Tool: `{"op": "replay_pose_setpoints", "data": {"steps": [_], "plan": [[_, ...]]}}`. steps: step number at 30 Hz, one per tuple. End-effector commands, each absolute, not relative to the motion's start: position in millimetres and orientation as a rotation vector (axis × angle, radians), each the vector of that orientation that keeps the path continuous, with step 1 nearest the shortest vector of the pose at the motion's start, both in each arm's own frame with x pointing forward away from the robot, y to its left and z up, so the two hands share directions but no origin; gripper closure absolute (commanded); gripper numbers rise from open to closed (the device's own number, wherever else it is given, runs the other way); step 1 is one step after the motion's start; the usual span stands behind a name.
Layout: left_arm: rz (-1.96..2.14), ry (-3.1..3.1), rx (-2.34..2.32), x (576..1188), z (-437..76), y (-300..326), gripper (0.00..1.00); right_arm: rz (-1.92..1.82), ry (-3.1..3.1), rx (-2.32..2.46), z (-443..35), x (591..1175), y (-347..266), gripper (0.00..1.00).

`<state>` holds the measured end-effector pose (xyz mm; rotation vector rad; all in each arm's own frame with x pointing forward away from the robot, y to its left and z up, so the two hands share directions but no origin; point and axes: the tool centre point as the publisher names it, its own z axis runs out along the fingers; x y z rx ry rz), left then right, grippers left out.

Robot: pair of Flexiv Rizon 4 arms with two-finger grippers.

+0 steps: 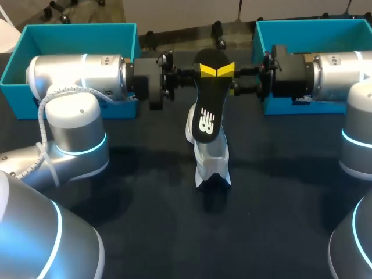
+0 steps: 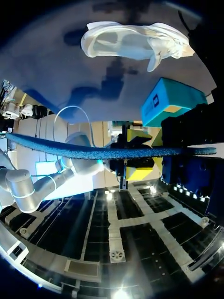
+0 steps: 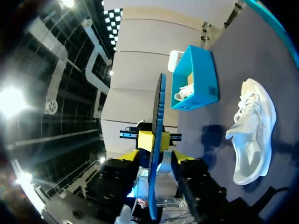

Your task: Take the shoe out of the shoebox, open the shoe tongue, remove and reinsert the insole, then place the shoe into the shoebox

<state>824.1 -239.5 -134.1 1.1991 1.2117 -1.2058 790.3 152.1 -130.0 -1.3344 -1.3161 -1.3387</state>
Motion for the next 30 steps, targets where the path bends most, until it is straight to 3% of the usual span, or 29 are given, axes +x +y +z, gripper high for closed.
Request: {"op": "replay_pose_setpoints", "data": {"steps": [1, 14, 30], "plan": [[-1.22, 1.206, 1.202, 818, -133, -238, 1.0, -1.37, -1.35, -1.359, -126, 770, 126, 0.0], [-1.337, 1.247, 1.206, 783, -133, -229, 1.0, -1.387, -1.628, -1.362, -133, 747, 70, 0.0], [-1.485, 1.285, 1.1, 764, -134, -226, 1.0, -1.434, -1.842, -1.329, -135, 731, 44, 0.0]]}}
